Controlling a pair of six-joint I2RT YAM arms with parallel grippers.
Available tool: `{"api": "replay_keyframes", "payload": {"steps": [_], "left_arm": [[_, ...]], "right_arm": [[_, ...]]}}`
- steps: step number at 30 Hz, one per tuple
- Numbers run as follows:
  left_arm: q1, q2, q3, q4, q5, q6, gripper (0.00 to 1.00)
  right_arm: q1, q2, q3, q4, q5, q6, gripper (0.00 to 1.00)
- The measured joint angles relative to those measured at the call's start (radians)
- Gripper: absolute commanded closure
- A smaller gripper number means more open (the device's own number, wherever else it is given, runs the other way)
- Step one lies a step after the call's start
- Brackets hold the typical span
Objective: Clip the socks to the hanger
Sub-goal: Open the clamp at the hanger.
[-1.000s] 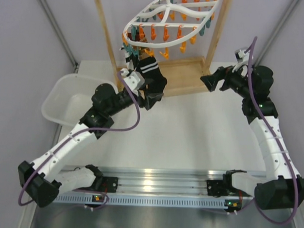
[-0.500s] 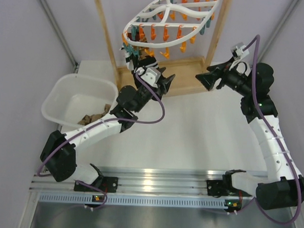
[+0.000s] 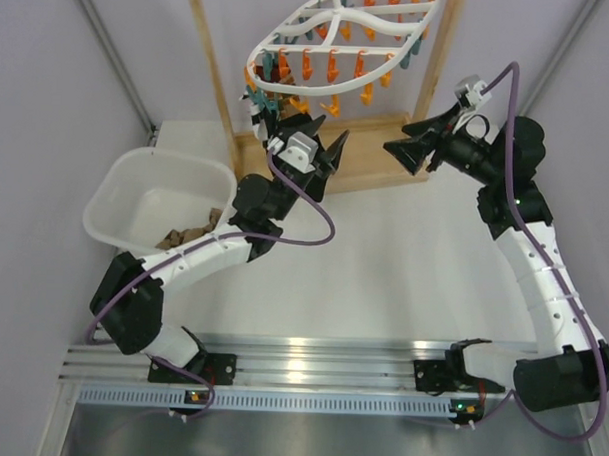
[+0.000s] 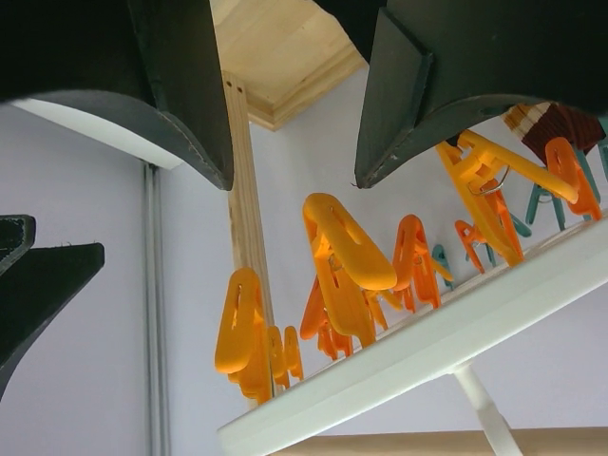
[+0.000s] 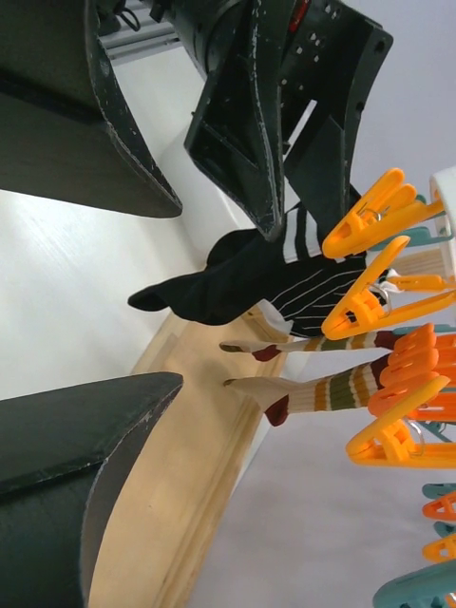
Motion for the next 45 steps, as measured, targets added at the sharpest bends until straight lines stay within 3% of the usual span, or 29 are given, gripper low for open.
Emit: {"api": "replay_keyframes", "payload": {"steps": [12,20,30,36,45], "left_arm": [[0.0,0.073,0.067,0.087,-0.039,0.02,0.51],[0.0,0.073,0.069,0.105,-0.032,0.034,0.82],[0.004,0.048,0.042,0.103,-0.012,0.084,1.0],[0.01,0.024,0.02,0.1,0.014,0.102,1.0],[0.021,0.018,0.015,0.1,0.043,0.114,1.0]], "right_arm": [[0.013,0.029,0.011,0.045,-0.002,0.014,0.34],[0.037,0.043,0.037,0.091,0.002,0.033,0.35],[0.177,0.126,0.143,0.143,0.037,0.042,0.31],[0.193,0.181,0.154,0.248,-0.004,0.039,0.33],[0.231,0.197,0.124,0.381,-0.086,-0.076,0.45]]}}
